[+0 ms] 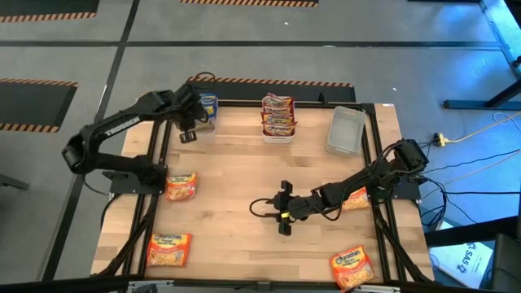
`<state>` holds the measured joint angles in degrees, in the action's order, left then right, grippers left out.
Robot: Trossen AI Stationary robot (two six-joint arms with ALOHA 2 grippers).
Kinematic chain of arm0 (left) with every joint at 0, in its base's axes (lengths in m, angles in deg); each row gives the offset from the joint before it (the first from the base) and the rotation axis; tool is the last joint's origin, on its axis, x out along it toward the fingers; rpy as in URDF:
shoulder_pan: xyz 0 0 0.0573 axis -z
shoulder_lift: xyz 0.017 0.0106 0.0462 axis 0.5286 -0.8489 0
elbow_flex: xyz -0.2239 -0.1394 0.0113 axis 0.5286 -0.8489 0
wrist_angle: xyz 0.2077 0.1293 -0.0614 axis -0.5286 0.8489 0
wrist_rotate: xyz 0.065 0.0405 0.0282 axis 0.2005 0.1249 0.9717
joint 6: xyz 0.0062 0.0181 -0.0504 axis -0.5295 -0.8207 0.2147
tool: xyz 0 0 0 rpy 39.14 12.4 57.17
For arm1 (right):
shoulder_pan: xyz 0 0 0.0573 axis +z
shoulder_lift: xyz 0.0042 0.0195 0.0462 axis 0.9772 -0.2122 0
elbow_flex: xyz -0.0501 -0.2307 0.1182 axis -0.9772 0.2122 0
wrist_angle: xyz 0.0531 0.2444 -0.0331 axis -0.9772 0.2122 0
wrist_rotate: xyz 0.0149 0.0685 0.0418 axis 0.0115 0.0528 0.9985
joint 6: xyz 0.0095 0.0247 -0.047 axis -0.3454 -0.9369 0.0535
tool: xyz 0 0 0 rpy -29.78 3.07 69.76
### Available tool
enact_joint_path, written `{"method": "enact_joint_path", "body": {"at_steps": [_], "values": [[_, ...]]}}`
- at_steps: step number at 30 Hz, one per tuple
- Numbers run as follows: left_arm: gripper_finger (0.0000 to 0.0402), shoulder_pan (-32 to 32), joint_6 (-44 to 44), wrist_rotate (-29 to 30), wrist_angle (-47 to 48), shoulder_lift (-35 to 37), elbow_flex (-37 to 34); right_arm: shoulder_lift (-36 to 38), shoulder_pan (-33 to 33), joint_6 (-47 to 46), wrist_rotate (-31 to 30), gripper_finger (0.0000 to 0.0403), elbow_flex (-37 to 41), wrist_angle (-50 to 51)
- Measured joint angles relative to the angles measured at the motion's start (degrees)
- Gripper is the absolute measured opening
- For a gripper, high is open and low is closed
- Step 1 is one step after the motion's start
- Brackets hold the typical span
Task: Sort Maruchan noodles
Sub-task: Put the blue noodle pack into the transparent bin
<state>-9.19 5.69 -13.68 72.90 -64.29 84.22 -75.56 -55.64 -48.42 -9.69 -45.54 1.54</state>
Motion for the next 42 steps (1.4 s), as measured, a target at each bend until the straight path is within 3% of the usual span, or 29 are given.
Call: {"method": "enact_joint_path", "body": {"at_steps": [10,18,23,36,42], "values": [[0.0082,-3.0,-1.5,-3.3,-3.3,-8.8,0.0,0.0,0.0,-0.5,0.7,0.0179,0.0,0.1],[0.0082,-3.4,-2.9,-6.0,-7.3,-9.2,0.0,0.0,0.0,-0.2,0.7,0.0179,0.0,0.1],[0.0082,-4.0,-2.7,-10.7,-7.4,-9.0,0.0,-0.1,0.0,-0.2,0.7,0.0179,0.0,0.1],[0.0082,-8.2,-2.5,-11.4,-10.2,-9.5,-7.4,-0.1,0.0,-0.2,0.7,0.0179,0.0,0.0],[0.0083,-8.3,-2.0,-6.2,-11.9,-9.5,-8.1,-0.1,0.0,-0.4,0.7,0.0179,0.0,0.0]]}}
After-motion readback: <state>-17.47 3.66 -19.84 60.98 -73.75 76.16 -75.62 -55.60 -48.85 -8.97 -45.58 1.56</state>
